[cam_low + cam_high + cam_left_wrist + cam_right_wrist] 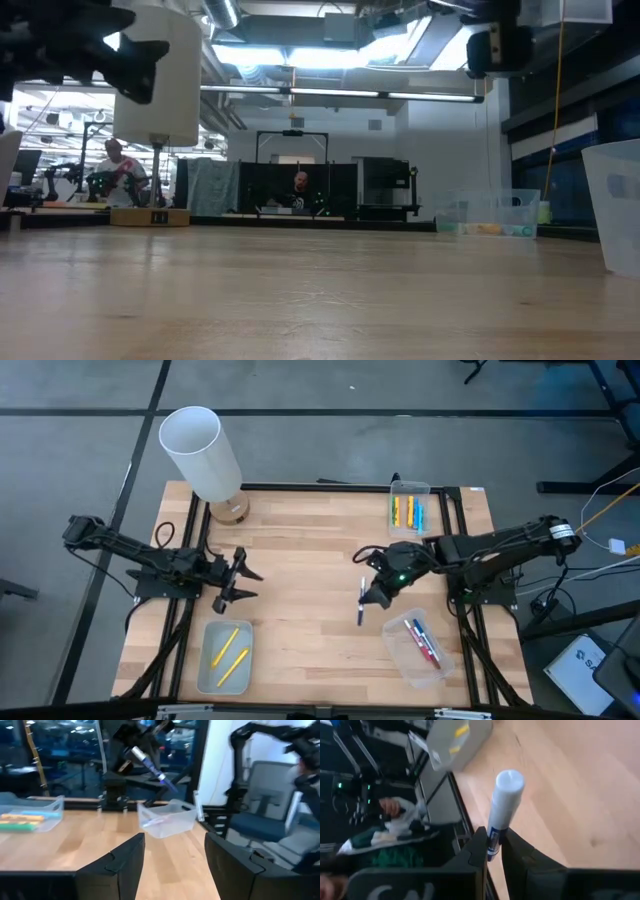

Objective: Pick & Place Markers
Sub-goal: Put the dark blue marker pen into the bottom transparent bin

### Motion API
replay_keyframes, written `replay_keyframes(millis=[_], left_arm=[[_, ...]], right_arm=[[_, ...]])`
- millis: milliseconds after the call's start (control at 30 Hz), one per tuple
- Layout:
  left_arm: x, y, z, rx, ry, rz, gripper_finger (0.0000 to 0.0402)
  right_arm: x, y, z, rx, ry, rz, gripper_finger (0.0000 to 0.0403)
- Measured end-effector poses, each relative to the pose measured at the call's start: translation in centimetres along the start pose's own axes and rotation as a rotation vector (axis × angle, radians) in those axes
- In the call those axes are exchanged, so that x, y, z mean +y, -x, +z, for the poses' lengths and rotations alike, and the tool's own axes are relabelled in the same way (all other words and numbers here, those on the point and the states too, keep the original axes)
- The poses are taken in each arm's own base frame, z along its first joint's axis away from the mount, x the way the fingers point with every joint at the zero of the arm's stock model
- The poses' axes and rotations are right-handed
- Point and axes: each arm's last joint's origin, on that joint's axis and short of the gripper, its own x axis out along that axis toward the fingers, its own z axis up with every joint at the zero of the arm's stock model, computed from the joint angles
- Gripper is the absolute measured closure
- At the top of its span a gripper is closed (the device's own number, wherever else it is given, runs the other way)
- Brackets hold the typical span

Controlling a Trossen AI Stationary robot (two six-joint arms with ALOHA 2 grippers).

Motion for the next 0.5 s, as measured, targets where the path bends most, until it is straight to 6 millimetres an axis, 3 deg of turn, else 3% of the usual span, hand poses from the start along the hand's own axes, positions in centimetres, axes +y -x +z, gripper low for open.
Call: replay_keyframes(millis=[267, 500], left_arm=[[0.2, 0.3, -0.5, -0.025, -0.007, -0.009, 0.0199], [0.3, 0.3, -0.6, -0.017, -0.043, 0.026, 0.0199]], right_arm=[[-1.5, 0.3, -1.0, 0.209, -0.089, -0.077, 0.0366], [-2.0, 0.6, -2.3, 0.392, -0.267, -0.13, 0.0366]])
